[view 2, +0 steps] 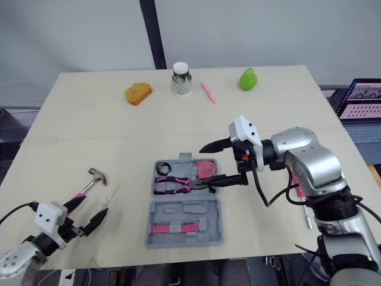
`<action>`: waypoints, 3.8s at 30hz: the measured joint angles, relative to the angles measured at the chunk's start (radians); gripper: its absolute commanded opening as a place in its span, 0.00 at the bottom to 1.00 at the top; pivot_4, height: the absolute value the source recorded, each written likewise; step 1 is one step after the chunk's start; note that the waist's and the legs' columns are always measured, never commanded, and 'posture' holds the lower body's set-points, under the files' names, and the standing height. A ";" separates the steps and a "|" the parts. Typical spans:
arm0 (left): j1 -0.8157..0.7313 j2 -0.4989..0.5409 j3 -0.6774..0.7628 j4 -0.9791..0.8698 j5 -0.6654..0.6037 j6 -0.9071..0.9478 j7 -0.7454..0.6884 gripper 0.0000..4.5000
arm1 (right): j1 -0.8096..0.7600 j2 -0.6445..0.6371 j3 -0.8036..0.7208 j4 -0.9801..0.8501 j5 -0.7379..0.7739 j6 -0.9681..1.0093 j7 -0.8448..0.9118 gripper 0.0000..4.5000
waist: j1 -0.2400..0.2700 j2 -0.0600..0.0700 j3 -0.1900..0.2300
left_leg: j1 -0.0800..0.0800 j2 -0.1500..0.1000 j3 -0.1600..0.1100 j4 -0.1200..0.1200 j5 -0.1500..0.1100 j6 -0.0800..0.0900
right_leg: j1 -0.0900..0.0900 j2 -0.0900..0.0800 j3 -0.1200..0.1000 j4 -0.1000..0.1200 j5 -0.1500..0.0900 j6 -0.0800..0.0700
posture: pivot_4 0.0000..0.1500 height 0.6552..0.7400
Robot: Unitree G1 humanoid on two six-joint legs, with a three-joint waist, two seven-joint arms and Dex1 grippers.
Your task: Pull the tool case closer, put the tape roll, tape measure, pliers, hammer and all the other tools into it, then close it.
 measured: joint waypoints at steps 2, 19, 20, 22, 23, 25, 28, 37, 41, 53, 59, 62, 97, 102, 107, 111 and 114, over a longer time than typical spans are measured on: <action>-0.016 -0.011 -0.018 0.018 0.004 -0.009 0.015 1.00 | -0.006 0.000 0.012 0.001 -0.017 -0.022 0.004 0.99 | 0.000 -0.001 0.000 | 0.000 0.002 0.000 0.001 0.000 -0.001 | 0.000 0.001 0.000 0.000 0.000 0.000 | 1.00 1.00; -0.052 0.000 -0.064 0.115 0.016 -0.004 0.039 1.00 | -0.022 0.025 0.016 0.060 -0.060 -0.062 0.006 0.99 | -0.001 -0.001 0.000 | 0.001 0.010 0.005 0.007 -0.005 -0.003 | -0.002 0.010 0.006 0.001 0.001 -0.003 | 1.00 1.00; -0.054 0.000 -0.064 0.118 0.018 -0.004 0.039 1.00 | -0.022 0.025 0.016 0.063 -0.060 -0.063 0.006 0.99 | -0.001 -0.001 0.000 | 0.001 0.010 0.005 0.007 -0.005 -0.003 | -0.002 0.010 0.006 0.001 0.001 -0.003 | 1.00 1.00; -0.061 0.001 -0.066 0.125 0.020 -0.007 0.039 1.00 | -0.022 0.027 0.016 0.064 -0.061 -0.064 0.006 0.99 | 0.000 -0.001 0.000 | 0.001 0.010 0.005 0.007 -0.005 -0.003 | -0.002 0.010 0.007 0.001 0.001 -0.003 | 1.00 1.00; -0.066 0.003 -0.068 0.135 0.021 -0.012 0.039 1.00 | -0.023 0.029 0.016 0.065 -0.064 -0.064 0.006 0.99 | 0.000 -0.001 0.000 | 0.001 0.010 0.005 0.007 -0.005 -0.003 | -0.002 0.010 0.007 0.001 0.001 -0.003 | 1.00 1.00; -0.078 0.013 -0.074 0.156 0.027 -0.028 0.037 1.00 | -0.026 0.032 0.016 0.066 -0.069 -0.065 0.006 0.99 | 0.001 -0.001 0.000 | 0.001 0.010 0.005 0.007 -0.005 -0.003 | -0.002 0.009 0.007 0.002 0.001 -0.003 | 1.00 1.00; -0.091 0.025 -0.080 0.188 0.032 -0.054 0.032 1.00 | -0.028 0.032 0.016 0.066 -0.070 -0.065 0.006 0.99 | 0.001 0.000 0.000 | 0.001 0.010 0.005 0.008 -0.006 -0.003 | -0.002 0.009 0.007 0.002 0.001 -0.003 | 1.00 1.00; -0.100 0.036 -0.085 0.233 0.031 -0.091 0.014 1.00 | -0.028 0.032 0.016 0.066 -0.071 -0.065 0.005 0.99 | 0.000 0.000 0.000 | 0.002 0.010 0.006 0.007 -0.006 -0.004 | -0.002 0.009 0.008 0.003 0.001 -0.003 | 1.00 1.00; -0.100 0.036 -0.086 0.237 0.028 -0.091 0.009 1.00 | -0.028 0.032 0.016 0.066 -0.072 -0.067 0.005 0.99 | 0.000 0.001 -0.001 | 0.002 0.010 0.006 0.007 -0.006 -0.004 | -0.002 0.009 0.008 0.003 0.001 -0.003 | 1.00 1.00; -0.101 0.036 -0.079 0.272 0.015 -0.098 0.003 0.05 | -0.033 0.032 0.016 0.074 -0.083 -0.084 0.005 1.00 | -0.002 0.008 -0.005 | 0.004 0.011 0.009 0.007 -0.008 -0.003 | -0.002 0.010 0.011 0.003 0.001 -0.003 | 1.00 1.00; -0.101 0.036 -0.080 0.281 0.014 -0.112 0.002 0.02 | -0.038 0.032 0.016 0.074 -0.085 -0.086 0.005 1.00 | -0.002 0.009 -0.005 | 0.005 0.011 0.010 0.007 -0.010 -0.003 | -0.002 0.010 0.012 0.003 0.001 -0.003 | 1.00 1.00; -0.099 0.044 -0.081 0.267 0.012 -0.111 -0.007 0.02 | -0.024 0.032 0.013 0.067 -0.082 -0.086 0.000 1.00 | -0.002 0.009 -0.005 | 0.005 0.011 0.010 0.007 -0.010 -0.003 | -0.002 0.010 0.012 0.002 0.001 -0.003 | 1.00 1.00; -0.685 0.477 -0.699 -0.482 -0.012 0.781 -0.266 0.02 | 0.408 -0.176 -0.138 -0.223 -0.081 -0.043 -0.099 1.00 | 0.017 0.005 0.002 | 0.000 0.009 0.014 0.009 -0.013 -0.001 | -0.002 0.016 0.015 -0.007 0.003 -0.001 | 1.00 1.00; -0.745 0.440 -0.762 -0.477 0.013 0.848 -0.254 0.02 | 0.418 -0.181 -0.141 -0.228 -0.080 -0.038 -0.102 1.00 | 0.026 0.004 0.002 | 0.000 0.009 0.014 0.010 -0.013 -0.001 | -0.002 0.018 0.015 -0.007 0.003 -0.001 | 1.00 1.00; -0.795 0.388 -0.807 -0.476 0.014 0.936 -0.242 0.02 | 0.418 -0.192 -0.141 -0.228 -0.080 -0.036 -0.103 1.00 | 0.029 0.002 0.003 | 0.000 0.009 0.014 0.012 -0.013 -0.001 | -0.001 0.018 0.016 -0.006 0.003 -0.001 | 1.00 1.00; -0.834 0.330 -0.847 -0.476 0.012 0.994 -0.225 0.02 | 0.416 -0.193 -0.141 -0.228 -0.081 -0.036 -0.104 1.00 | 0.031 0.000 0.004 | 0.000 0.009 0.013 0.013 -0.013 -0.001 | -0.001 0.018 0.016 -0.006 0.003 -0.001 | 1.00 1.00; -0.848 0.328 -0.873 -0.471 0.021 1.002 -0.221 0.02 | 0.414 -0.196 -0.141 -0.228 -0.081 -0.036 -0.104 1.00 | 0.029 0.000 0.005 | 0.000 0.009 0.013 0.013 -0.013 -0.001 | -0.001 0.018 0.016 -0.006 0.003 -0.001 | 1.00 1.00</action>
